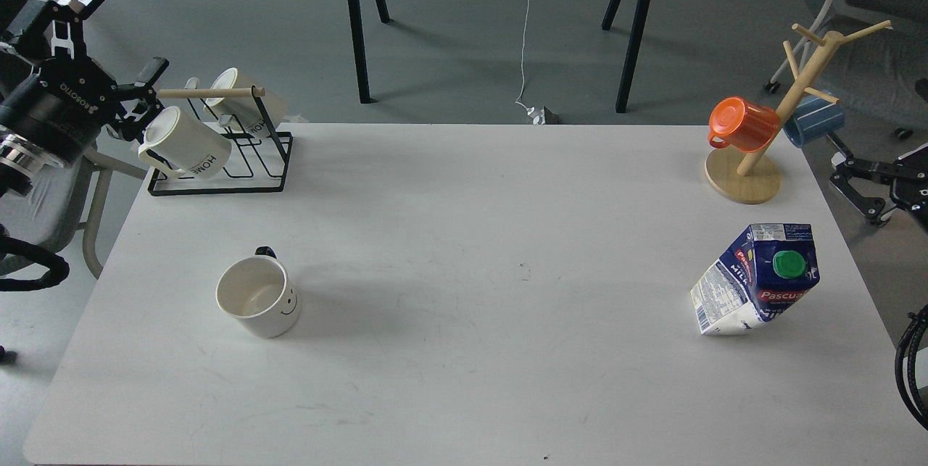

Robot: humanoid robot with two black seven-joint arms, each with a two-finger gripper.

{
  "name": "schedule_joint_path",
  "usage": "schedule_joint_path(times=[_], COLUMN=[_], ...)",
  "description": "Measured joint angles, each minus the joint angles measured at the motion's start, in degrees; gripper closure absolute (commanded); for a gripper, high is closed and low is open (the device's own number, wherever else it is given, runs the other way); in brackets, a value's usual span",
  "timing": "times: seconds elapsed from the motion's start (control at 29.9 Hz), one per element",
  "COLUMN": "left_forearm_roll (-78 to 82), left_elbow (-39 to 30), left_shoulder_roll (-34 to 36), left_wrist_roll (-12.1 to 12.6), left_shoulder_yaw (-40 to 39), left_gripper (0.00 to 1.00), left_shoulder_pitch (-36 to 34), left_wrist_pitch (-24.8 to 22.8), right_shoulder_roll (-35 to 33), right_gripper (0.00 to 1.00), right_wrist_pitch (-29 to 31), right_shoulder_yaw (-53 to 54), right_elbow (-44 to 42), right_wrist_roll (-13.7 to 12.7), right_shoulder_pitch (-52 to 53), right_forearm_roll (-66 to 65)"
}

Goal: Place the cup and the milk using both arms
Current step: 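Move the left gripper from the dish rack down toward the white mug, then grasp the white mug rim with the left gripper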

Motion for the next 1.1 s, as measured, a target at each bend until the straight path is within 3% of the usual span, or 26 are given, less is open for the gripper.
schedule_joint_path(times=[0.17, 0.33, 0.57, 0.77, 0.9, 1.1], left_forearm_roll=[16.0, 44.0, 81.7, 98.3, 99.5, 99.7], left_elbow=[-0.6, -5.3, -11.7, -12.0, -11.7, -10.3], left_shoulder_roll=[4.0, 6.8, 8.3, 8.0, 7.6, 7.2], left_wrist_roll=[0.0, 0.0, 0.0, 0.0, 0.0, 0.0], left_shoulder_yaw=[-0.6, -0.6, 2.4, 13.8, 19.5, 20.8], left_gripper=[0.0, 0.0, 0.02, 0.02, 0.03, 0.03], left_shoulder_pitch=[-1.6, -4.3, -3.3, -2.8, -2.2, 0.5], left_wrist_pitch=[0.0, 0.6, 21.0, 34.6, 38.1, 38.5], right_shoulder_roll=[0.2, 0.3, 0.3, 0.3, 0.2, 0.2], right_gripper=[0.04, 0.04, 0.04, 0.04, 0.04, 0.04], right_wrist_pitch=[0.0, 0.0, 0.0, 0.0, 0.0, 0.0], right_shoulder_yaw=[0.1, 0.1, 0.1, 0.0, 0.0, 0.0], right_elbow=[0.2, 0.2, 0.2, 0.2, 0.1, 0.2], right_wrist_roll=[0.0, 0.0, 0.0, 0.0, 0.0, 0.0], right_shoulder_pitch=[0.0, 0.0, -0.2, -0.6, -0.8, -1.4], right_forearm_roll=[0.1, 0.1, 0.0, 0.0, 0.0, 0.0])
